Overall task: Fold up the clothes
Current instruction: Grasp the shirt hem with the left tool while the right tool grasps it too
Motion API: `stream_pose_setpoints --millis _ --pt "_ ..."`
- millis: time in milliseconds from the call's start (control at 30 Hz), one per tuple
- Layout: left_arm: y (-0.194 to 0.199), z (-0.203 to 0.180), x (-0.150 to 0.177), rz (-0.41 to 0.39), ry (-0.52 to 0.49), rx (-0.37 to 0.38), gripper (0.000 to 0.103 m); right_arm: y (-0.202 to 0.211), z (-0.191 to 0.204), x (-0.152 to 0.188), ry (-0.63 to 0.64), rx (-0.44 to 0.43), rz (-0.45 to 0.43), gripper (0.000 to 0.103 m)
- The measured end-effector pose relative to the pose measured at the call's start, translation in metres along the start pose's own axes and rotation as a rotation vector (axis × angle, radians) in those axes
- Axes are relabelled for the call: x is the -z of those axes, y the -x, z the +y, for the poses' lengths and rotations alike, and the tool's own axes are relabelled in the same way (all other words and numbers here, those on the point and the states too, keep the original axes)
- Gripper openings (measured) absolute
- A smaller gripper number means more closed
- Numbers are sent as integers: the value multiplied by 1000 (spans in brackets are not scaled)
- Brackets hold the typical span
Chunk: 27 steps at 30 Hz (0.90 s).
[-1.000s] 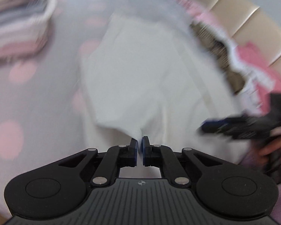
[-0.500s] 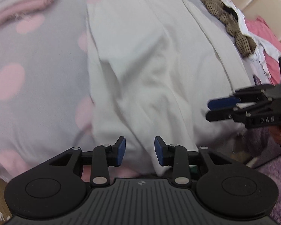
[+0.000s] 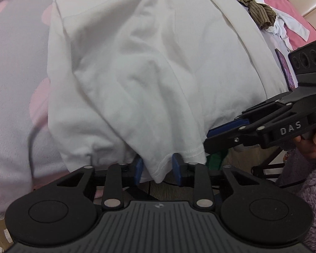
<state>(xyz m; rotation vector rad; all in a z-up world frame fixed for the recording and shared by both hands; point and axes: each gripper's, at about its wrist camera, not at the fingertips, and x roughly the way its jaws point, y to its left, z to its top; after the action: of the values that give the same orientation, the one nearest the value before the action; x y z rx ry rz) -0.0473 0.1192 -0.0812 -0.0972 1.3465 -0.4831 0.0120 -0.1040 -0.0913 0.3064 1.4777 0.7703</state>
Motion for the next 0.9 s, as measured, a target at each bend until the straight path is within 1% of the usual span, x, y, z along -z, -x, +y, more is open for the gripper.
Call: stream_pose_setpoints --millis 33,67,100,133,200,300,433,500,567,633,733,833,900 --pt "1 1 1 -3 2 -6 11 -3 -2 0 -11 -6 7 22" --pt "3 3 1 -9 9 -3 7 -5 -3 1 -22 -12 13 9" --pt "6 5 2 -16 18 2 5 -6 -4 1 -31 -17 17 5" --pt "11 6 4 -27 27 10 3 -4 -4 2 -32 -20 15 3" --pt "21 5 8 -45 24 24 1 7 1 2 -18 -39 1 3" --pt "43 4 13 -71 32 47 0 30 13 3 2 -97 -20 2" --pt "80 6 17 -105 60 106 0 59 35 7 48 -177 -41 2" --pt "97 7 19 -113 60 120 0 71 47 13 78 -228 -50 2" --pt "107 7 21 -104 58 125 0 80 58 19 104 -265 -52 2" --pt "110 3 20 -94 51 108 0 83 68 26 126 -279 -36 2" --pt "114 3 26 -79 60 104 0 78 74 34 144 -281 -2 2" --pt "115 0 34 -72 56 115 0 72 75 39 149 -275 28 2" --pt "117 -8 37 -85 41 123 0 72 75 41 150 -275 35 2"
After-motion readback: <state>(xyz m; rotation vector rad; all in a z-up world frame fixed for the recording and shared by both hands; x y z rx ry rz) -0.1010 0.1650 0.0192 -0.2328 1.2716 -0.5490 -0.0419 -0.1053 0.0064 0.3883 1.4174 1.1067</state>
